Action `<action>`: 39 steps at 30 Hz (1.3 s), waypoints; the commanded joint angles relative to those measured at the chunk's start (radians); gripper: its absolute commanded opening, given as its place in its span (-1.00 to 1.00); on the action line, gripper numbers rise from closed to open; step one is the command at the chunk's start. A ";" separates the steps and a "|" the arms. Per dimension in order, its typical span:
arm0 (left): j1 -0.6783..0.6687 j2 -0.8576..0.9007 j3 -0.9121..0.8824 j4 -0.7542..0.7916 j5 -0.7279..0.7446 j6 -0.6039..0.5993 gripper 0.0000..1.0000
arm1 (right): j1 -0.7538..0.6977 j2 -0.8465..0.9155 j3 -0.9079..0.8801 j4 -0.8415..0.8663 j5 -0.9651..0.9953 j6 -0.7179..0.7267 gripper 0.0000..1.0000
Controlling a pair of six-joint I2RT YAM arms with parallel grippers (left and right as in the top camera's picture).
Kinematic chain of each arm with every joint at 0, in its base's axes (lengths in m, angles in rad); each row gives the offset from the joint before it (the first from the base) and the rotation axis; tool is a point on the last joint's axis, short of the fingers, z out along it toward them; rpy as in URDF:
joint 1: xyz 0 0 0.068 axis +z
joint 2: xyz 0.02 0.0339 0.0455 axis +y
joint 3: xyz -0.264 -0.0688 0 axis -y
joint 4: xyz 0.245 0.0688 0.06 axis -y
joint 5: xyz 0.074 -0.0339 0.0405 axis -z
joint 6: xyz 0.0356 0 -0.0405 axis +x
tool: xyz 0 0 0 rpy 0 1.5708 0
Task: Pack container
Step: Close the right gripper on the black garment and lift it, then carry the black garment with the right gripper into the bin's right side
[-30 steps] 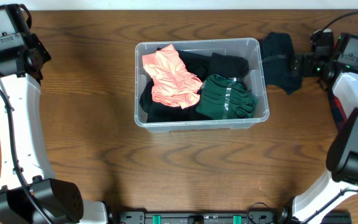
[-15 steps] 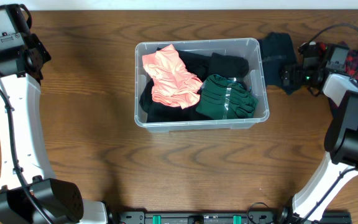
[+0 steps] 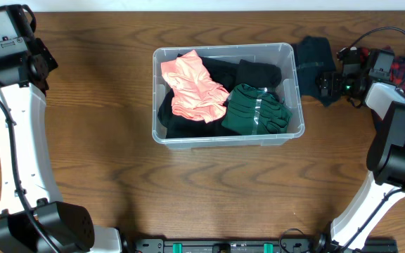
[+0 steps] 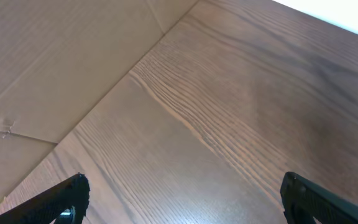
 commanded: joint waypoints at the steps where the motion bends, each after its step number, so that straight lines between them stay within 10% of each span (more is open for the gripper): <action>1: 0.002 0.001 0.000 0.000 -0.016 0.006 0.96 | 0.003 0.061 -0.017 -0.031 0.037 0.022 0.66; 14: 0.002 0.001 0.000 -0.002 -0.016 0.006 0.96 | -0.014 -0.023 -0.017 -0.061 0.038 0.022 -0.97; 39: 0.002 0.001 0.000 -0.002 -0.016 0.006 0.96 | 0.269 -0.774 -0.017 -0.263 0.007 0.283 -0.98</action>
